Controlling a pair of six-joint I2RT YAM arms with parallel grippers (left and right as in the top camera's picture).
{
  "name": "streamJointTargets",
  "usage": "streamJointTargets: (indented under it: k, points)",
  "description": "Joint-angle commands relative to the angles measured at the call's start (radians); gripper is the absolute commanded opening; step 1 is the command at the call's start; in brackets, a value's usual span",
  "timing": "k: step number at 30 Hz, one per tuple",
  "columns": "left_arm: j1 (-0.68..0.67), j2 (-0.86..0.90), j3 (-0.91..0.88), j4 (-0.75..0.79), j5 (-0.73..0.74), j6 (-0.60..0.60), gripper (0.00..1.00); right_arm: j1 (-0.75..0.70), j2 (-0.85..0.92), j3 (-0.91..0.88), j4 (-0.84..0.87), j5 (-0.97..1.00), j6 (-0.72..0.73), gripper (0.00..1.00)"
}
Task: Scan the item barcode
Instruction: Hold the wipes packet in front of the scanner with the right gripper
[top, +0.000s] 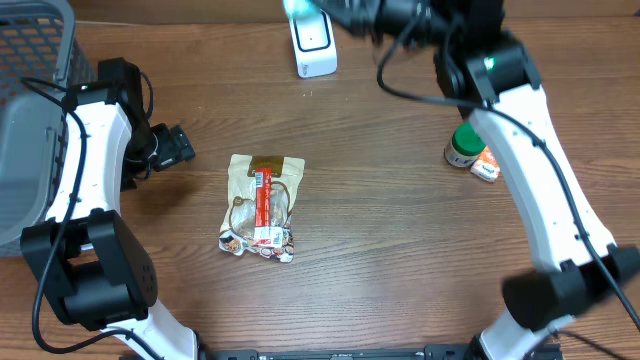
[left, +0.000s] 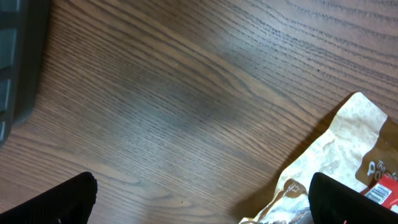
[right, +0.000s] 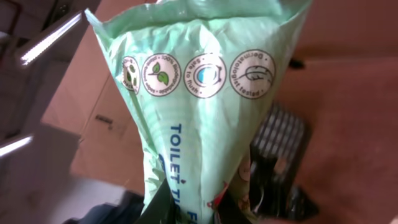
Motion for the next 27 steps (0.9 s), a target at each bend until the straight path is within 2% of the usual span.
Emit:
streamJointTargets:
  k: [1,3,11,19,23,27]
  points:
    - [-0.006,-0.019,0.014,0.000,-0.009,0.004,1.00,0.004,0.146,0.266,-0.120,0.123,-0.090,0.04]
    - [-0.006,-0.019,0.014,0.000,-0.009,0.004,1.00,0.005,0.209,0.337,-0.180,0.238,-0.140,0.04]
    - [-0.006,-0.019,0.014,0.000,-0.009,0.004,1.00,0.040,0.370,0.335,-0.167,0.673,-0.379,0.04]
    - [-0.006,-0.019,0.014,0.000,-0.009,0.004,1.00,0.104,0.575,0.335,-0.119,0.873,-0.544,0.04]
    - [-0.006,-0.019,0.014,0.000,-0.009,0.004,1.00,0.121,0.647,0.334,-0.124,1.017,-0.572,0.04]
    - [-0.007,-0.019,0.014,0.000,-0.009,0.004,1.00,0.122,0.707,0.334,-0.130,1.034,-0.572,0.04]
